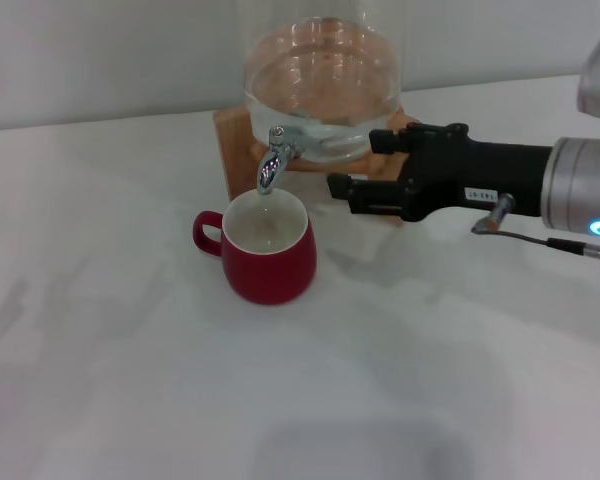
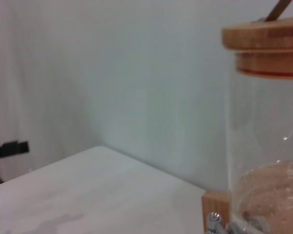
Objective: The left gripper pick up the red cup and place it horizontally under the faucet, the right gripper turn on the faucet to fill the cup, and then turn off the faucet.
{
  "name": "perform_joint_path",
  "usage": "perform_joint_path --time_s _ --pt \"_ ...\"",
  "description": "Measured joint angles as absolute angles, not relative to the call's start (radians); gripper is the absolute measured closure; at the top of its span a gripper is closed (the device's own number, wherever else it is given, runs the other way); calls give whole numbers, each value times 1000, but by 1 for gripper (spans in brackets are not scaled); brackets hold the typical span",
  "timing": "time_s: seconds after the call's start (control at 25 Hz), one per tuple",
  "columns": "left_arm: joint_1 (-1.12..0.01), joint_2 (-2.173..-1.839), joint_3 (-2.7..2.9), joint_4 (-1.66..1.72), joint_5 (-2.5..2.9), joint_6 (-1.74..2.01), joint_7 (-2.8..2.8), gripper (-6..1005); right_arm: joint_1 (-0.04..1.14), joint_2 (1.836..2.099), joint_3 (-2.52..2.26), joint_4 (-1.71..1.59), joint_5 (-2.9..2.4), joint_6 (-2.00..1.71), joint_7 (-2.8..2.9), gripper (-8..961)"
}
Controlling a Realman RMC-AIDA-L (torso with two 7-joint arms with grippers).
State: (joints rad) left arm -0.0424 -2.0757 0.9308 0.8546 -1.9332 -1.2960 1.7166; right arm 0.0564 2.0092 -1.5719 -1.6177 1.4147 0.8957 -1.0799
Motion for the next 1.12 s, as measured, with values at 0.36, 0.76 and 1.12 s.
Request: perform_joint_path --time_s 0.36,0.76,1.12 --pt "-49 -2079 895 903 -1756 -1252 1594 123 63 2010 -1683 -1613 1414 783 -1084 158" --pt "-45 -2081 895 939 -1699 -1228 1537 124 77 2010 -1703 -1587 1419 715 -1087 157" --pt "-42 -2082 894 962 -1703 -1249 1539 123 100 2011 -1713 -1549 1423 675 -1088 157"
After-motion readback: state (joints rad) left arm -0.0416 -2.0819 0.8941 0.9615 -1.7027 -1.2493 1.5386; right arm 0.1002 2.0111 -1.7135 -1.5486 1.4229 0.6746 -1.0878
